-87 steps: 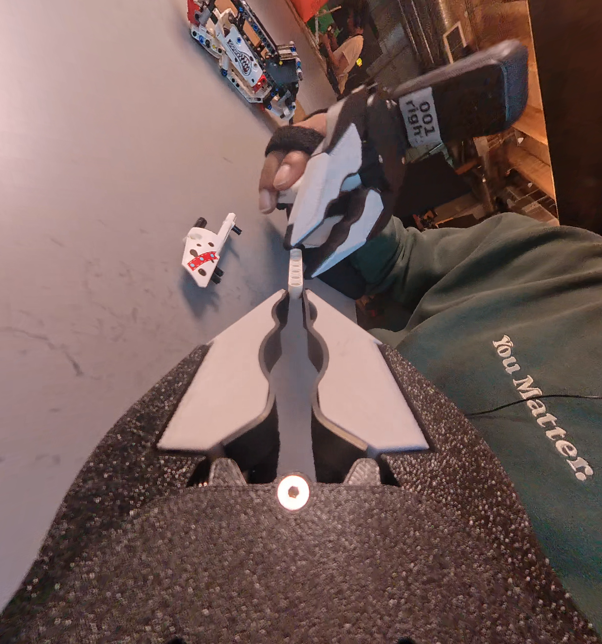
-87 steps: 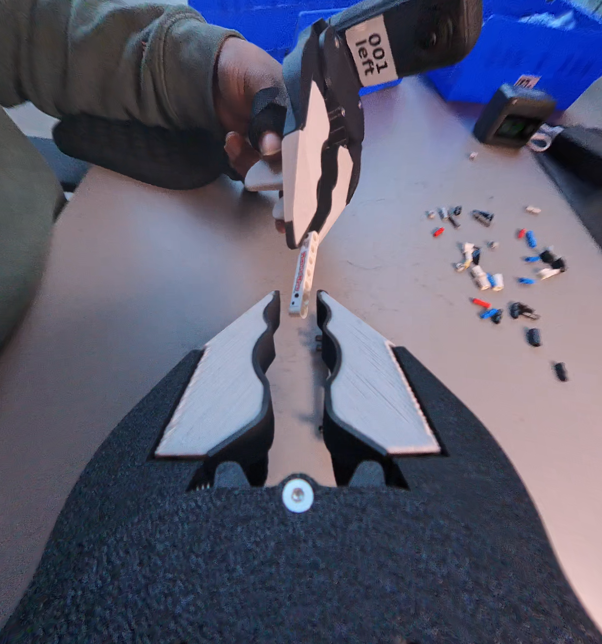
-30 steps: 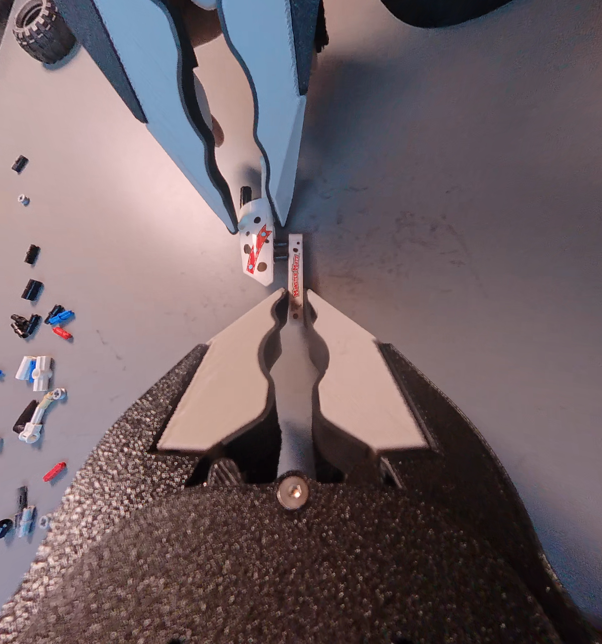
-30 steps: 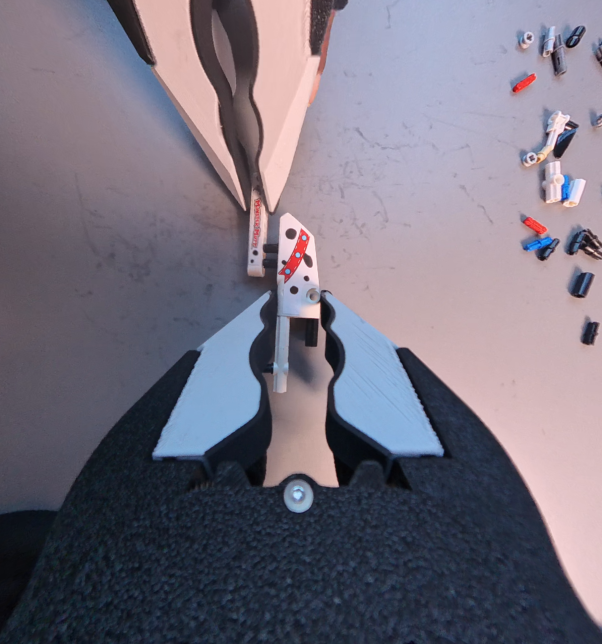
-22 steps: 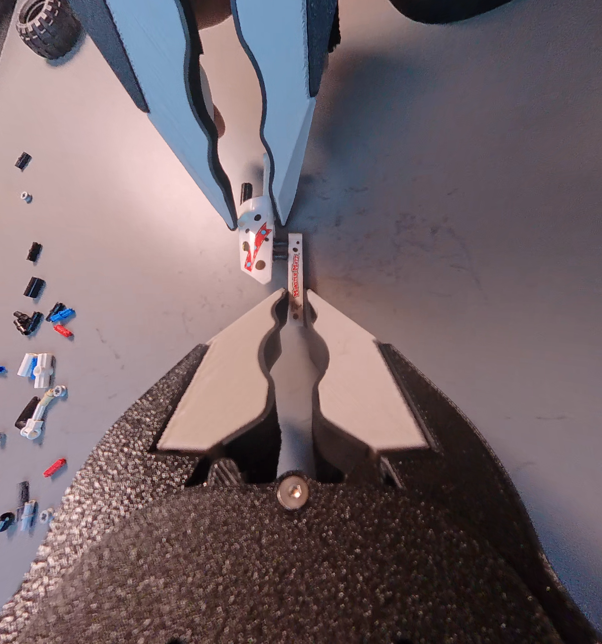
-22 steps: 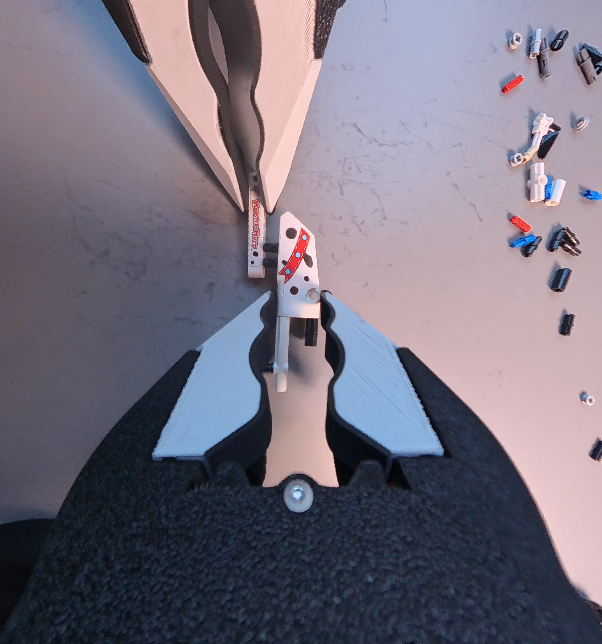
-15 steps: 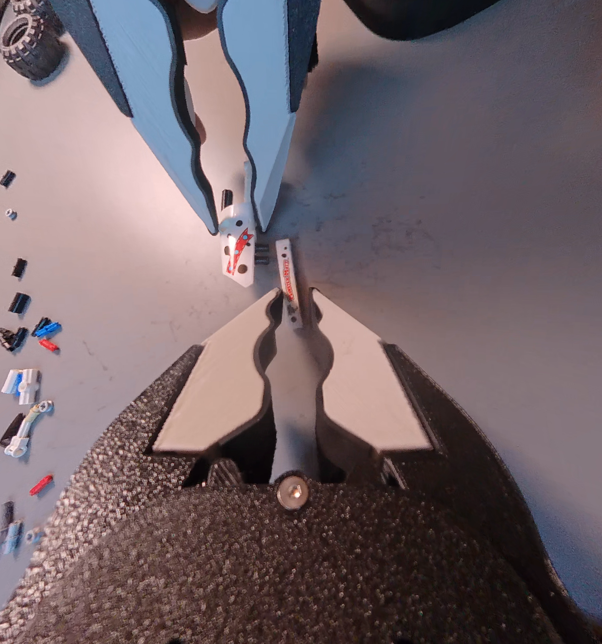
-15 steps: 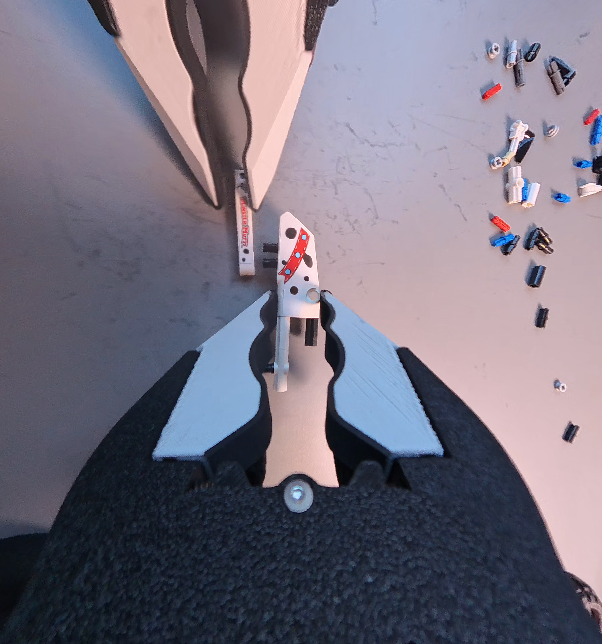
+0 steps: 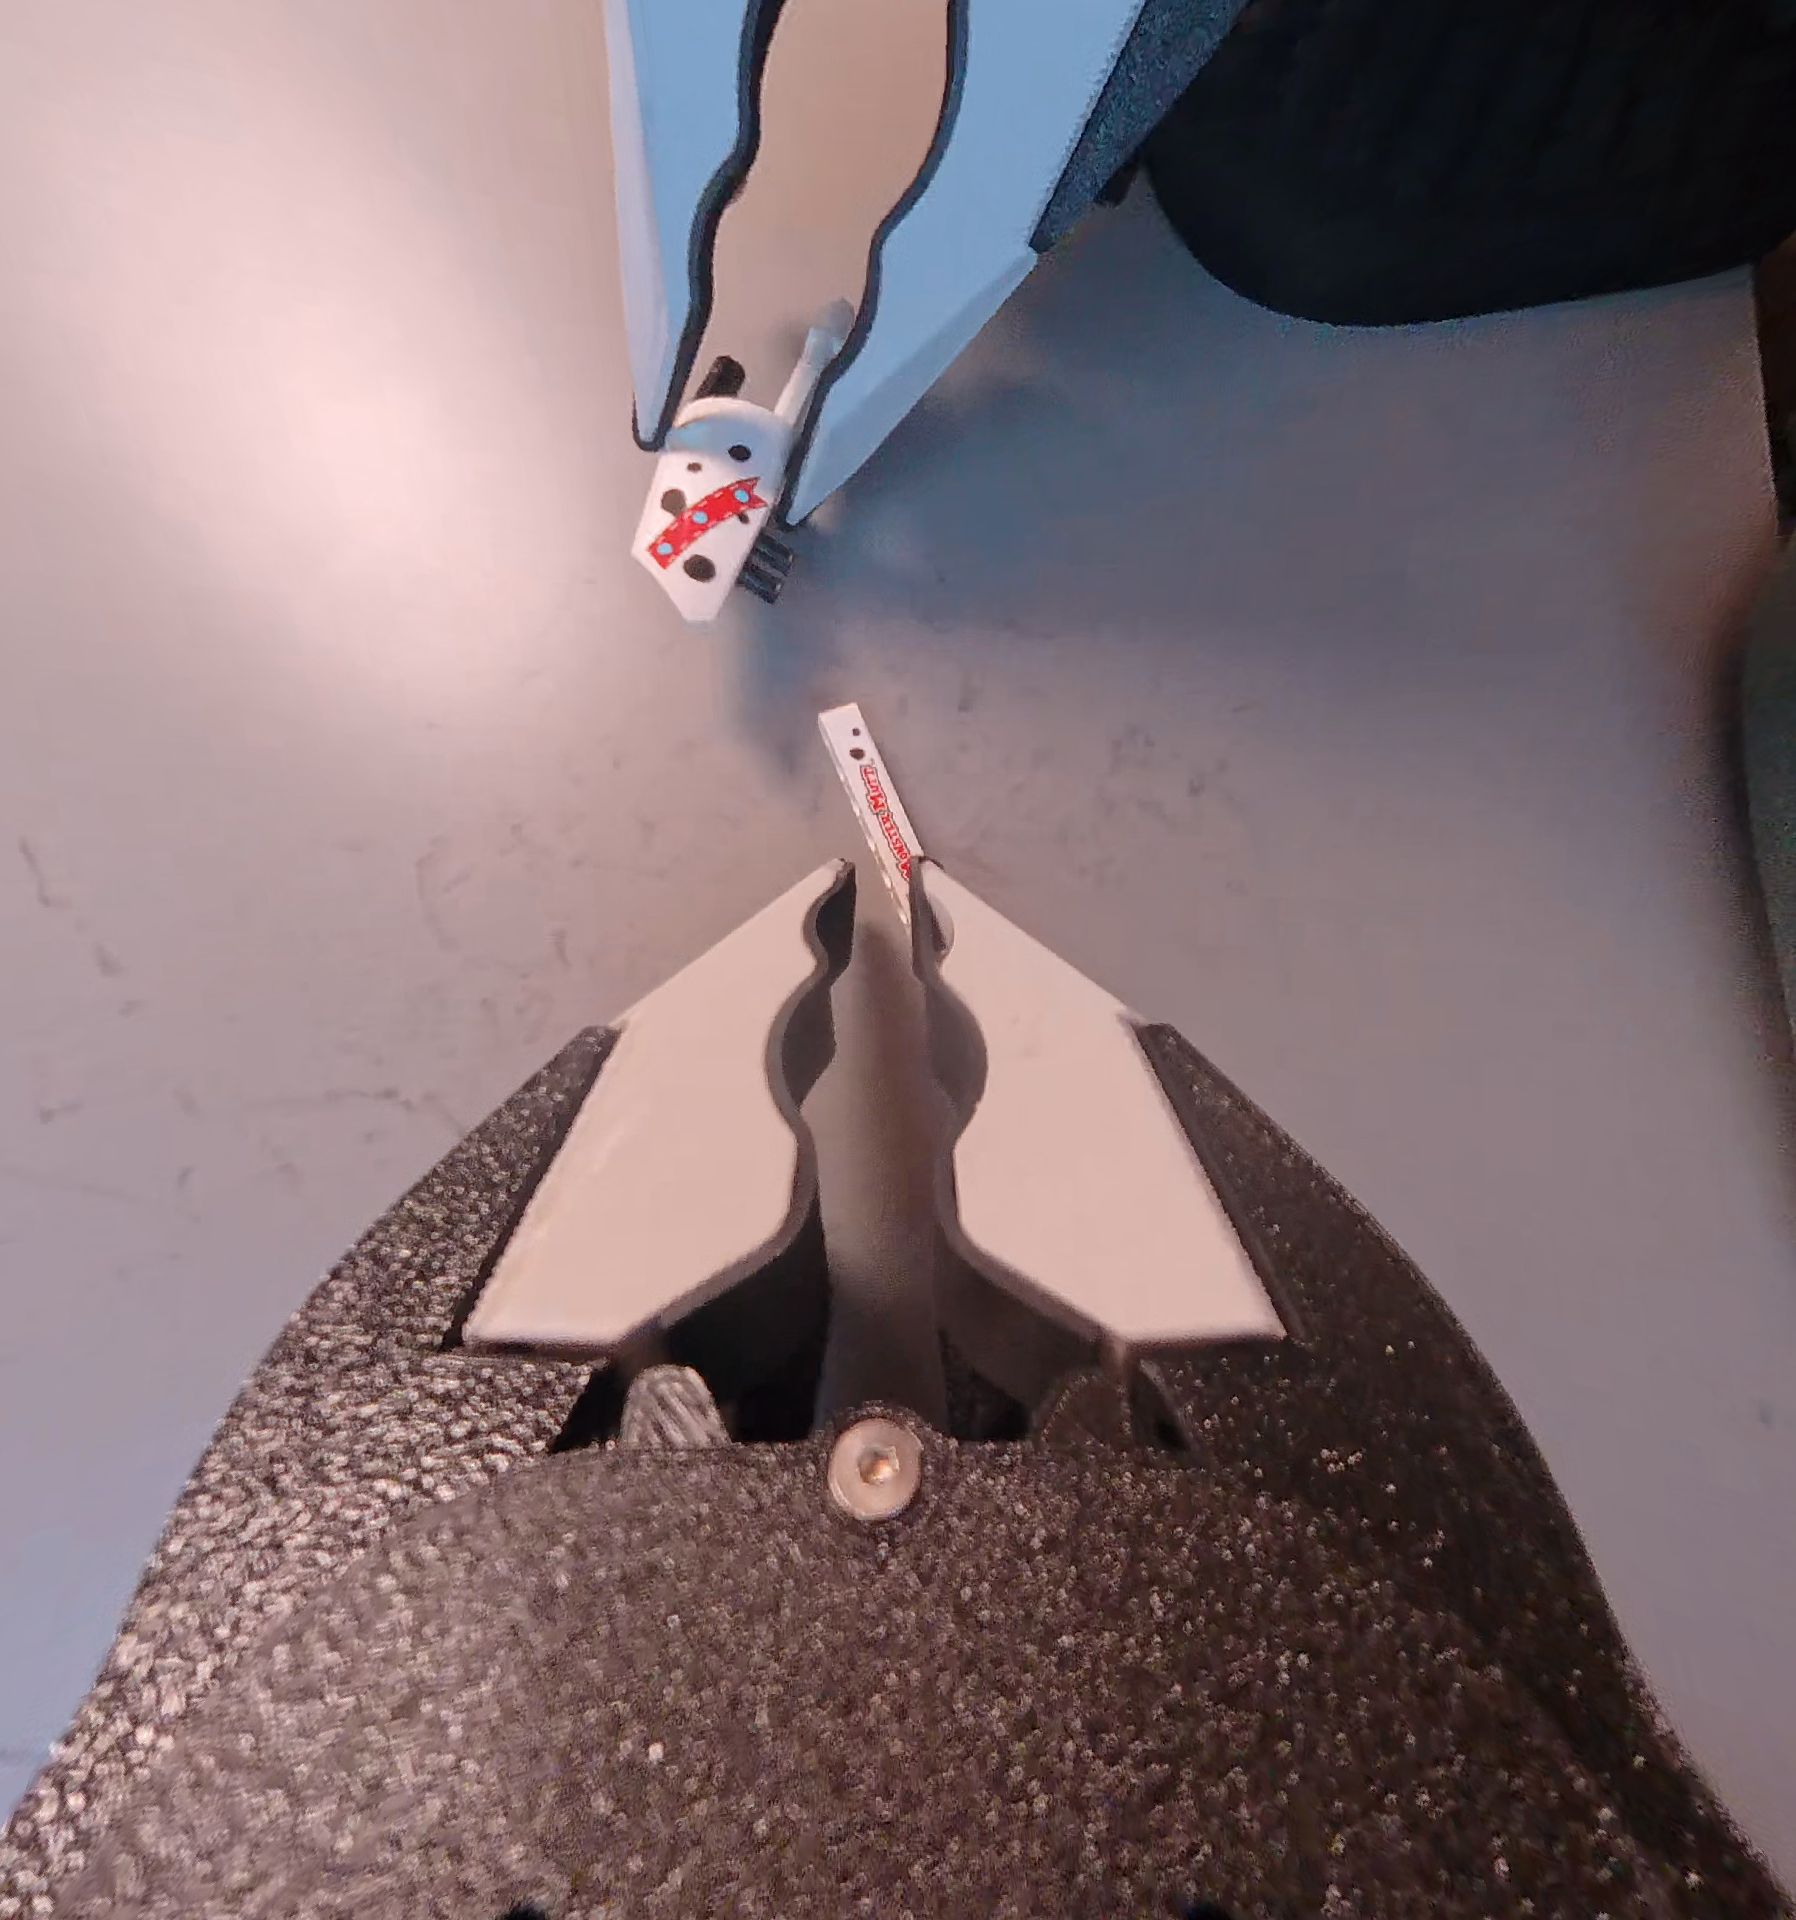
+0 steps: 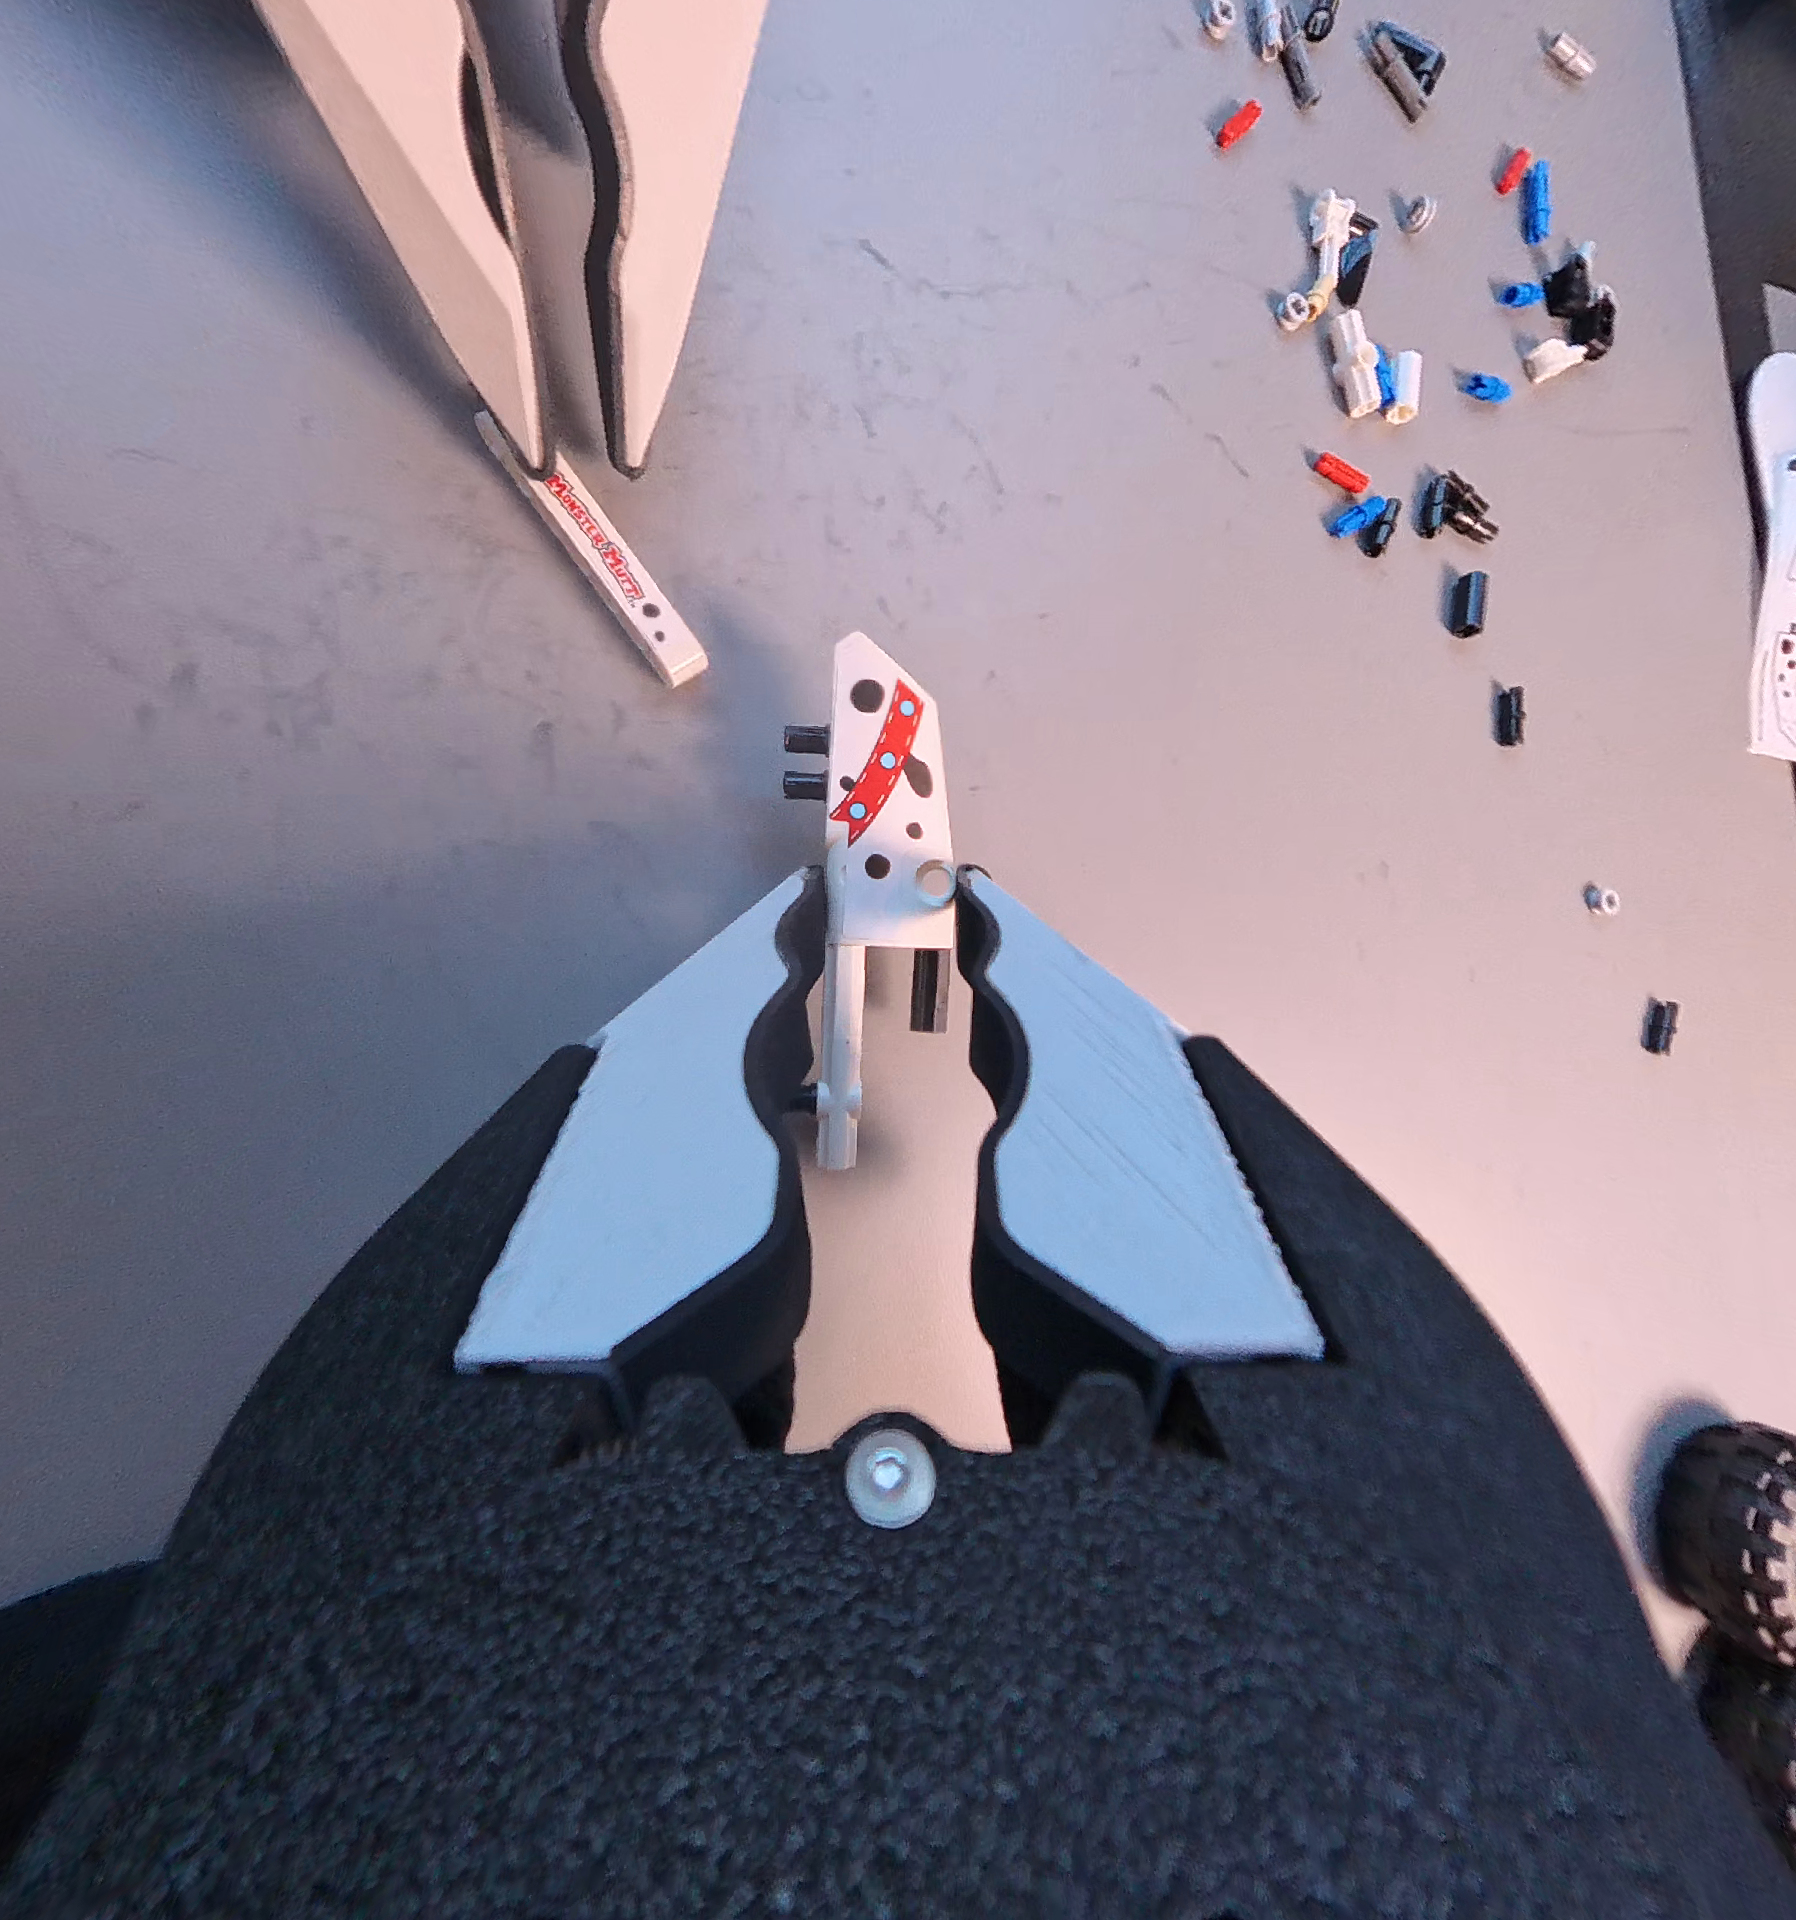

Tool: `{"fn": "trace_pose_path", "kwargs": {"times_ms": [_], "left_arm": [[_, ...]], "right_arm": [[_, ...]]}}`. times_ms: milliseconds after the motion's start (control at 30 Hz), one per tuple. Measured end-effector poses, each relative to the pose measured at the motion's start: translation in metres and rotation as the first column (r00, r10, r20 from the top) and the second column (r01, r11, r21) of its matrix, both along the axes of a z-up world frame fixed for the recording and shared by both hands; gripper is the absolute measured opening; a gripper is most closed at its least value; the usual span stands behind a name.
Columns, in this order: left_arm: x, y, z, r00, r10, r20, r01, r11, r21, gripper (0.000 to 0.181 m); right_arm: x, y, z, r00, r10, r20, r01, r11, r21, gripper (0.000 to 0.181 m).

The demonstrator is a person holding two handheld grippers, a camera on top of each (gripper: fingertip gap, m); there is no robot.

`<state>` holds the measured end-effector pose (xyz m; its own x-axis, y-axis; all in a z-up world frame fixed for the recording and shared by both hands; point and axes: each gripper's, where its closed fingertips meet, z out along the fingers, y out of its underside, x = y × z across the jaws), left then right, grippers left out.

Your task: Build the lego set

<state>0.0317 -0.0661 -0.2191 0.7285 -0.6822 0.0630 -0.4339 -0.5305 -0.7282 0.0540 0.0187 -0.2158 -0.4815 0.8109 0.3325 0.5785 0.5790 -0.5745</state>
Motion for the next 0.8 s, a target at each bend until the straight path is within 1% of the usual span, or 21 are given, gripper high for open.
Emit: {"fn": "trace_pose_path", "kwargs": {"times_ms": [267, 333, 367, 400, 467, 567, 633, 700, 767, 800], "left_arm": [[0.016, -0.01, 0.001, 0.988, -0.075, -0.135, 0.08, 0.996, 0.033, 0.016], [0.02, -0.014, -0.005, 0.975, -0.096, -0.199, 0.103, 0.994, 0.024, 0.019], [0.024, -0.017, -0.006, 0.97, -0.114, -0.213, 0.123, 0.992, 0.028, 0.015], [0.027, -0.019, -0.007, 0.966, -0.121, -0.228, 0.13, 0.991, 0.029, 0.019], [0.028, -0.02, -0.006, 0.961, -0.107, -0.253, 0.121, 0.992, 0.043, 0.016], [0.027, -0.02, -0.006, 0.97, -0.081, -0.229, 0.093, 0.995, 0.043, 0.016], [0.022, -0.02, -0.006, 0.969, -0.071, -0.238, 0.082, 0.996, 0.04, 0.01], [0.018, -0.021, -0.007, 0.965, -0.093, -0.244, 0.103, 0.994, 0.027, 0.007], [0.01, -0.02, -0.006, 0.963, -0.103, -0.251, 0.111, 0.994, 0.018, 0.008], [0.011, -0.02, -0.001, 0.973, -0.113, -0.203, 0.117, 0.993, 0.011, 0.014]], "right_arm": [[0.003, -0.002, 0.002, 0.999, -0.005, -0.043, 0.006, 1.0, 0.02, 0.024], [0.002, -0.001, 0.002, 0.999, -0.008, -0.053, 0.009, 1.0, 0.02, 0.024], [0.002, 0.0, 0.002, 0.998, -0.01, -0.06, 0.011, 1.0, 0.019, 0.024], [0.001, 0.0, 0.002, 0.998, -0.012, -0.066, 0.013, 1.0, 0.016, 0.024], [0.001, 0.001, 0.002, 0.997, -0.014, -0.073, 0.015, 1.0, 0.013, 0.024], [0.001, -0.002, 0.003, 0.996, 0.0, -0.085, 0.0, 1.0, 0.007, 0.024], [0.001, -0.008, 0.008, 0.994, 0.028, -0.108, -0.028, 1.0, 0.002, 0.024], [0.0, -0.011, 0.012, 0.991, 0.04, -0.127, -0.04, 0.999, 0.005, 0.024], [-0.001, -0.014, 0.015, 0.988, 0.053, -0.146, -0.049, 0.998, 0.027, 0.024], [-0.001, -0.016, 0.017, 0.986, 0.061, -0.155, -0.055, 0.998, 0.04, 0.024]]}}
